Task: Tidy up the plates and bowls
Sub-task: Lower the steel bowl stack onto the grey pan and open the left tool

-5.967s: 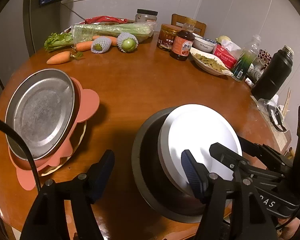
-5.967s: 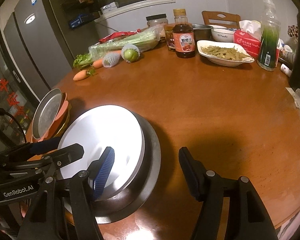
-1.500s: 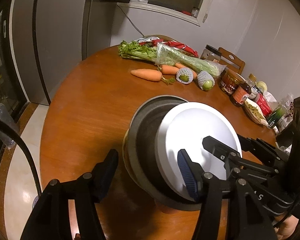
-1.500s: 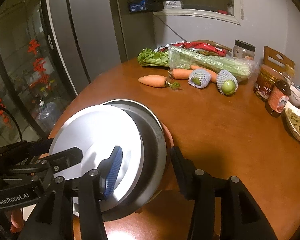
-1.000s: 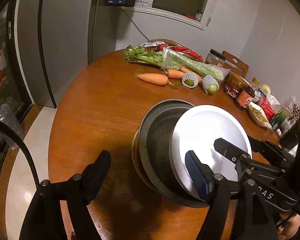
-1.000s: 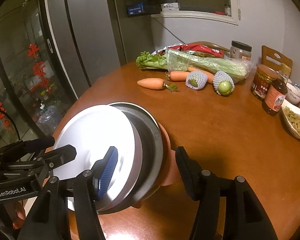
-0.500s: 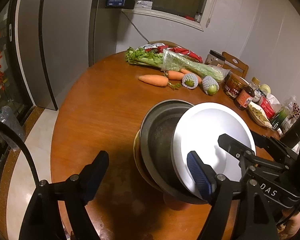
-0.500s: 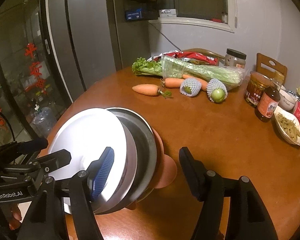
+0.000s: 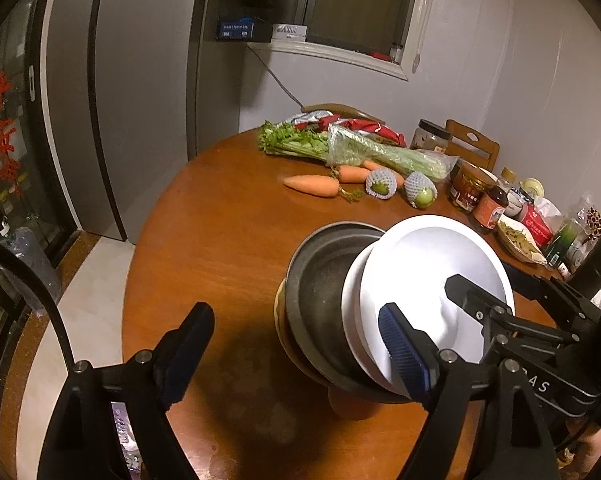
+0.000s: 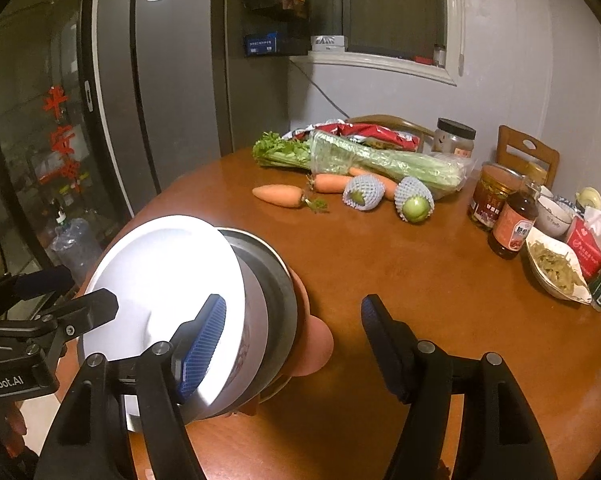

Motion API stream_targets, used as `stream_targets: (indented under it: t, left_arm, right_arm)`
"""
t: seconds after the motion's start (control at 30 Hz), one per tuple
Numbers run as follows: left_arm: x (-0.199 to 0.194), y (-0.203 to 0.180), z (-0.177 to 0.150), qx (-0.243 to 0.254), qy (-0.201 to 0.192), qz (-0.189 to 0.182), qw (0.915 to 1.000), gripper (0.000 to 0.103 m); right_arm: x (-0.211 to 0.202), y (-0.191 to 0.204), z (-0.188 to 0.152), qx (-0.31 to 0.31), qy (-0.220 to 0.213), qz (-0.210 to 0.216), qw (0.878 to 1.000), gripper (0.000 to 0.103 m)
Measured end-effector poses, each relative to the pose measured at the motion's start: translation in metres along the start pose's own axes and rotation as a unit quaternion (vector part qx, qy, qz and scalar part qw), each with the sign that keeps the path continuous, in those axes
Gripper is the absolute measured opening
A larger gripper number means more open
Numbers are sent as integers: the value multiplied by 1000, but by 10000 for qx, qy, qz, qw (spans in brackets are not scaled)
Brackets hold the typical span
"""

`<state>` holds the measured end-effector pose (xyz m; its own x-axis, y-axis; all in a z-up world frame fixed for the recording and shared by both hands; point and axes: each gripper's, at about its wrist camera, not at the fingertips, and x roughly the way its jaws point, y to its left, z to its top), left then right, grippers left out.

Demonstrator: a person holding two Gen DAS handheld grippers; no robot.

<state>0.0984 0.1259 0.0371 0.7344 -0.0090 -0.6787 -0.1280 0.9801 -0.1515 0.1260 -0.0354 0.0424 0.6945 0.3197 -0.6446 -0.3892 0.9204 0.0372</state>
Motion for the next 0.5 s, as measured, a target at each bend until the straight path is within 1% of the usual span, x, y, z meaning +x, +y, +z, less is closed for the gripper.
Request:
stream_targets:
  t: [0.17,0.27,0.4,0.5]
  left_arm:
    - [-1,1,1,-21,-34,36,10000,84]
    - [1,1,1,7,-28,94,10000,84]
    - [-6,3,1,-59,-133,17,9999,85]
    - [-13,4,2,-68,-232,12,9997,86]
  right_arm:
    - [0,-1,-1,40,14,-30,10000,74]
    - [4,-1,-2,64,121,-29,9999,74]
    - [2,0,-3,46,40,-65,10000,76]
    - [-6,-1,-2,108,-148,-19,9998,77]
